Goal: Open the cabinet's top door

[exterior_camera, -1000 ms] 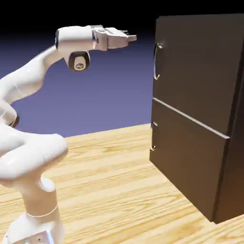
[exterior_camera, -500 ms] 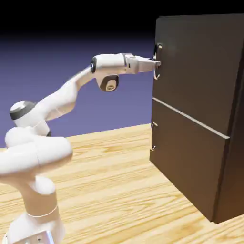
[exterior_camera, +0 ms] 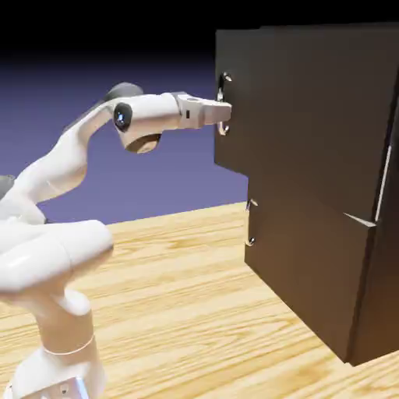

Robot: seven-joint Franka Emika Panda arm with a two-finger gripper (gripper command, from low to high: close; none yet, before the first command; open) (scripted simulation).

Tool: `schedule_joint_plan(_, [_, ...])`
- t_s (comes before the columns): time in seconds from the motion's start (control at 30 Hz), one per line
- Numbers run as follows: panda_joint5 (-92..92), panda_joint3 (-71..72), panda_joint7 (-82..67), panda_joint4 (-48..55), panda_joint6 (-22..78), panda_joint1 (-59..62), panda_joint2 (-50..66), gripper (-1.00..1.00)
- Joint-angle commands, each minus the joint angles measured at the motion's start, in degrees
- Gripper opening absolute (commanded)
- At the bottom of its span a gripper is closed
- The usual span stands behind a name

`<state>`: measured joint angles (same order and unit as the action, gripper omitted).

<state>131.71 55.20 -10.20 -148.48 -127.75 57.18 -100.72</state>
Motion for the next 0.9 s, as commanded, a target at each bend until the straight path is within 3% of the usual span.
schedule_joint_plan(0.0, [-0.31,-1.24,-1.27,-2.08,1.83,-1.48,-0.09,-1.00])
schedule_joint_plan(0.37, [-12.80,-22.54,-13.48,-19.13,23.05,-10.84,0.45,-1.00])
schedule_joint_plan(0.87, [-39.33,-53.69,-26.42,-21.34,43.51,-9.73,12.55,-1.00])
